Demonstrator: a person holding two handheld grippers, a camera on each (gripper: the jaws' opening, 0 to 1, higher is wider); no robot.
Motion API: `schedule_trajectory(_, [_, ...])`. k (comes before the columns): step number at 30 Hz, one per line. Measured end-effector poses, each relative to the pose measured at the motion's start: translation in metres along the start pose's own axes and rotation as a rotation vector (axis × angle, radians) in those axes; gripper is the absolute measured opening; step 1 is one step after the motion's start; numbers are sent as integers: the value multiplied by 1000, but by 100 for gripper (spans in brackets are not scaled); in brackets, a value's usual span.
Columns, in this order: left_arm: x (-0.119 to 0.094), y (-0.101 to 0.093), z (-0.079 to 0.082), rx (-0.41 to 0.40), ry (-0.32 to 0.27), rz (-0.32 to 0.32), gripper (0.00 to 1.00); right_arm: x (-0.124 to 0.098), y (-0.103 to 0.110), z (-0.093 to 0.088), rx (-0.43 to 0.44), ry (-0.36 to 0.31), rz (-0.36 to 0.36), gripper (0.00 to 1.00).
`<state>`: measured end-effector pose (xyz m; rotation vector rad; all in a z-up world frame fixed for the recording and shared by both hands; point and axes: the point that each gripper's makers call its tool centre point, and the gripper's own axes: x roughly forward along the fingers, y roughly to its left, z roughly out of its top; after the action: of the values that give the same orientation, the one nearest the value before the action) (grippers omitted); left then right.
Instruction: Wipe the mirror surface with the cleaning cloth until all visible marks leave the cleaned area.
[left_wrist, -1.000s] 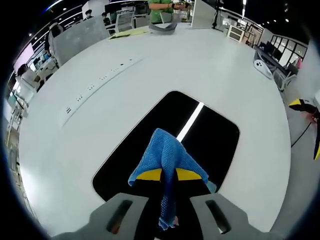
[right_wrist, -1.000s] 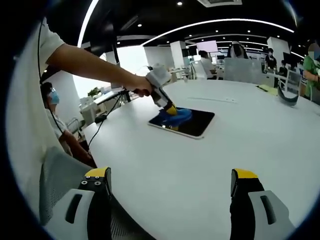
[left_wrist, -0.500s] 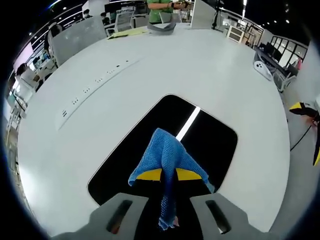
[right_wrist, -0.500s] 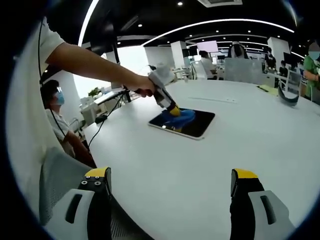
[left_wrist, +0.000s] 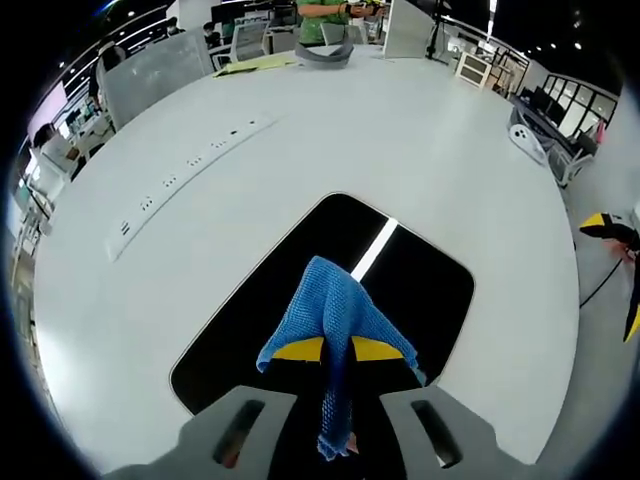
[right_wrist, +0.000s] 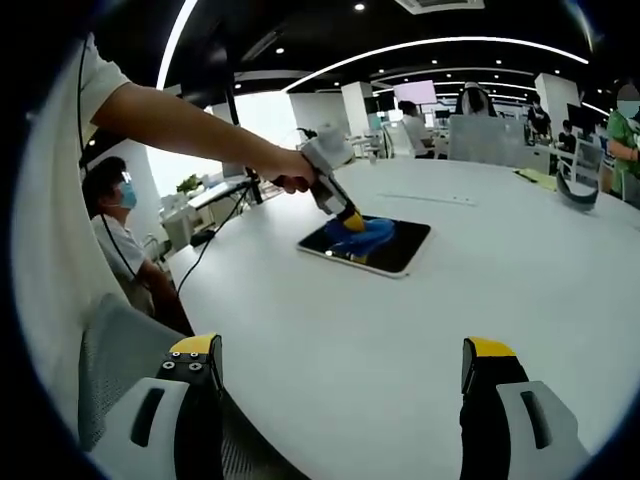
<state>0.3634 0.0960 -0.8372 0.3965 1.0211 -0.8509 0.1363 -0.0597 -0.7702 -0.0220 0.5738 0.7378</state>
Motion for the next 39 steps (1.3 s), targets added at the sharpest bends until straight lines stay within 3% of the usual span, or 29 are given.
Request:
schedule_trajectory(31, [9, -10, 14, -10, -17, -5, 6, -2, -1, 1, 2, -4, -10, 100])
schedule_trajectory(39, [11, -12, 17, -2, 1, -7, 6, -3, -2, 4, -2, -9, -15, 100])
